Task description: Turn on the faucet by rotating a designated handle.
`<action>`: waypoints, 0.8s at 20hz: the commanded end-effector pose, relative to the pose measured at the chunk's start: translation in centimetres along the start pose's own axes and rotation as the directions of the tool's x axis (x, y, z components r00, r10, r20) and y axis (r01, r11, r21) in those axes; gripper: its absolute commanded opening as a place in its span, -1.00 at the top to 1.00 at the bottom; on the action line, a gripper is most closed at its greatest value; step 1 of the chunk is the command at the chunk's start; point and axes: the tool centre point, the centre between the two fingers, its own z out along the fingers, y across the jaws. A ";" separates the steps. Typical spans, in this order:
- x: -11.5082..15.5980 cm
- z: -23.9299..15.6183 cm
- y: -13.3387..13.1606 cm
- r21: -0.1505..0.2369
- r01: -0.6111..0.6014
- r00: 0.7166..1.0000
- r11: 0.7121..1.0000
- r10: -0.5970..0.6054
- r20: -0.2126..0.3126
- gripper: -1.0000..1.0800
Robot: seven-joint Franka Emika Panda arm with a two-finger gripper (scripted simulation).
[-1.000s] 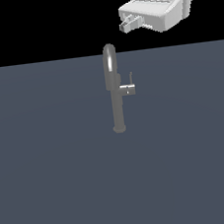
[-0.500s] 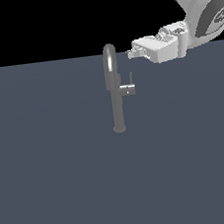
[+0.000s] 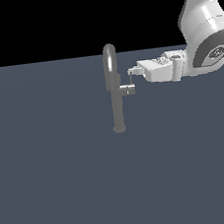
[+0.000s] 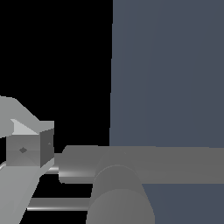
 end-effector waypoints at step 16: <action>1.2 0.3 -0.1 0.036 -0.035 0.999 0.999 0.034 0.034 1.00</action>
